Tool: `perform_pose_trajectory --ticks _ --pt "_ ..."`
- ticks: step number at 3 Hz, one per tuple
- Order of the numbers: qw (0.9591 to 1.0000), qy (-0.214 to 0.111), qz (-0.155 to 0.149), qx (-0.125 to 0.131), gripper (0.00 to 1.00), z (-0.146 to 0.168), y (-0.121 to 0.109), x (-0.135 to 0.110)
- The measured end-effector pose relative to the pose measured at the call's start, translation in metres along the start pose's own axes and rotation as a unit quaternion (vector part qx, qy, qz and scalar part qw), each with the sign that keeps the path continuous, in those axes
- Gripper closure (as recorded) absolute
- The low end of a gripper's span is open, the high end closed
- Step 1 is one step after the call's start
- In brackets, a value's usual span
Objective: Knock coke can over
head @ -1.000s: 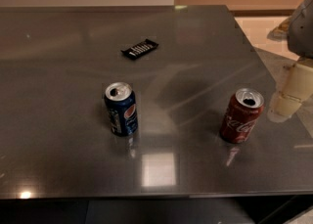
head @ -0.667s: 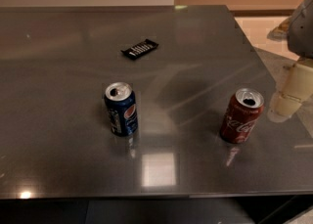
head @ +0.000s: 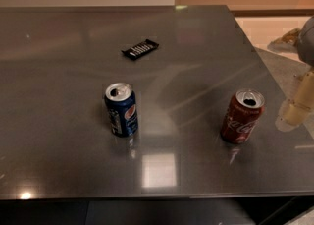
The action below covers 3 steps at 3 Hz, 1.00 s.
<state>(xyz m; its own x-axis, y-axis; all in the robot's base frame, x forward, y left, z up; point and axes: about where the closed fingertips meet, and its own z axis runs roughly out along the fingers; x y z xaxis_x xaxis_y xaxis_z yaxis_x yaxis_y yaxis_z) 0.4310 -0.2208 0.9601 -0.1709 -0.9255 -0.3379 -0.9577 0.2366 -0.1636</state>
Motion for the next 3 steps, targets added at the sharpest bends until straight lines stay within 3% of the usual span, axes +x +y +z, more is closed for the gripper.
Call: perform_pose_trajectory --ticks 1,3 --pt "0.9980 -0.058 -0.011 -0.022 0.00 0.015 0.009 0.001" --pt "0.9871 -0.151 -0.025 -0.047 0.00 0.038 0.022 -0.009"
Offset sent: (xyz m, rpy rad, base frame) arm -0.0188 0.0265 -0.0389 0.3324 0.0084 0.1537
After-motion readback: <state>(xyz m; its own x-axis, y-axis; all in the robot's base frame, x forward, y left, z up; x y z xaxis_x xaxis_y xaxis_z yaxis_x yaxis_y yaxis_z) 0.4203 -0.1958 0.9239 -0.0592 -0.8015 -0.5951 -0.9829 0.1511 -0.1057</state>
